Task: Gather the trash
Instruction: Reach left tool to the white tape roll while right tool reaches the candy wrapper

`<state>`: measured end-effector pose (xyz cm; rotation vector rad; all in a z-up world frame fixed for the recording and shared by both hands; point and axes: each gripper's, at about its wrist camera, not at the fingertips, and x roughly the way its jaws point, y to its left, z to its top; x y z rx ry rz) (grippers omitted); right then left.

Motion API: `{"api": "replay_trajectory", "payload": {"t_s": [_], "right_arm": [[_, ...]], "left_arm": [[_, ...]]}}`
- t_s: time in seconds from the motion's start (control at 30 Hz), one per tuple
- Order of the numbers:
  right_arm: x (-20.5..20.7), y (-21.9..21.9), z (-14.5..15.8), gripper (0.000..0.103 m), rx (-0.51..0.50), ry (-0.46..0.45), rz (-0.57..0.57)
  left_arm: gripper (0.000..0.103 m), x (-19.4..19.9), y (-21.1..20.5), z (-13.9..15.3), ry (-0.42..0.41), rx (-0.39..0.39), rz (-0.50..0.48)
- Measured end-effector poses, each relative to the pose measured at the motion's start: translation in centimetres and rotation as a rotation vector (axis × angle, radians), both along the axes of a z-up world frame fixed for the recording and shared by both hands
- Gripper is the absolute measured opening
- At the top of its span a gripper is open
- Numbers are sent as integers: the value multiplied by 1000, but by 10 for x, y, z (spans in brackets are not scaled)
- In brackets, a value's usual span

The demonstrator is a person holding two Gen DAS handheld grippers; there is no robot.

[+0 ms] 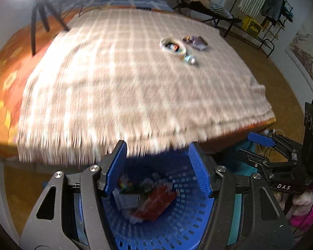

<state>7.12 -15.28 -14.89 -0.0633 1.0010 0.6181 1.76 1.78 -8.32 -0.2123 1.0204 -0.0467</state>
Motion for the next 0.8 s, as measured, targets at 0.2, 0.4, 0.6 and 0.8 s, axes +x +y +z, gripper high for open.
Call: {"api": "replay_trajectory", "payload": {"t_s": [0.2,0.4,0.6,0.8], "right_arm": [[35,-14,21,68,11,-66,-55],[70,-22,42,68,3,-155,-88],[96,-23,51,68,6,-211,-110],[116,-28,55,68,28,-242,-132]], "left_arm": [[63,47,-3,19,-43,-11,-15],[63,90,1,24,-58,-21,-7],[63,126,6,19,-47,-46,6],[58,155,14,14,-43,-72,34]]}}
